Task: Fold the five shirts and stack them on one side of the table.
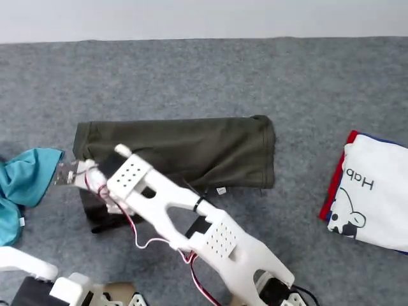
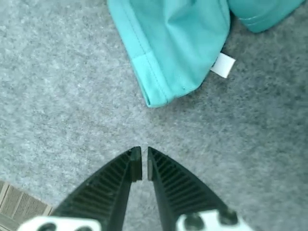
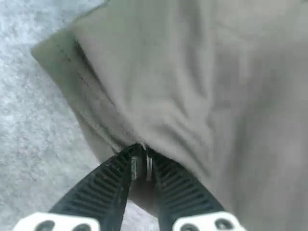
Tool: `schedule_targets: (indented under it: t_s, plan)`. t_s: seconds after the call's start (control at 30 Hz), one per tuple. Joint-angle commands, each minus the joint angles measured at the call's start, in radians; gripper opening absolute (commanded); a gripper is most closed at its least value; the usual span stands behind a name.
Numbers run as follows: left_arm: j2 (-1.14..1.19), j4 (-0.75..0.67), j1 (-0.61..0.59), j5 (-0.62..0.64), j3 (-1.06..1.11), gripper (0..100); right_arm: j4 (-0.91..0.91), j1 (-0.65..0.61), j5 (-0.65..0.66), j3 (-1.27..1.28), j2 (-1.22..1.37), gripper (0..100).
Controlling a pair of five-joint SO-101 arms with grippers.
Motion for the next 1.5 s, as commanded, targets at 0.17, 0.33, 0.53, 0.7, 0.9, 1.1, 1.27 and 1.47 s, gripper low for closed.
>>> schedule_targets:
  t_s: [0.17,0.33,0.53,0.7,0.9,1.1,1.27,1.47]
  plan:
    - [-0.044,-0.014,0.037,0.002,-0.005,4,0.067,0.085,0.023,-0.196,-0.041,1.0]
    - [-0.044,-0.031,0.029,0.003,-0.005,4,0.041,0.133,0.023,-0.229,-0.039,1.0]
    - [-0.044,-0.043,0.035,0.003,-0.007,4,-0.068,0.209,0.025,-0.23,-0.039,1.0]
    - [-0.044,-0.043,0.037,0.003,-0.007,4,-0.154,0.257,0.025,-0.226,-0.027,1.0]
    - [-0.044,-0.043,0.048,0.003,-0.007,4,-0.171,0.288,0.025,-0.23,0.013,1.7]
    - [-0.044,-0.043,0.054,0.003,-0.005,4,-0.124,0.282,0.018,-0.232,0.004,16.4]
    - [-0.044,-0.043,0.052,0.003,-0.004,4,-0.047,0.274,0.02,-0.311,0.012,16.7]
    - [-0.044,-0.043,0.052,0.037,-0.004,4,-0.051,0.28,0.02,-0.336,0.021,16.5]
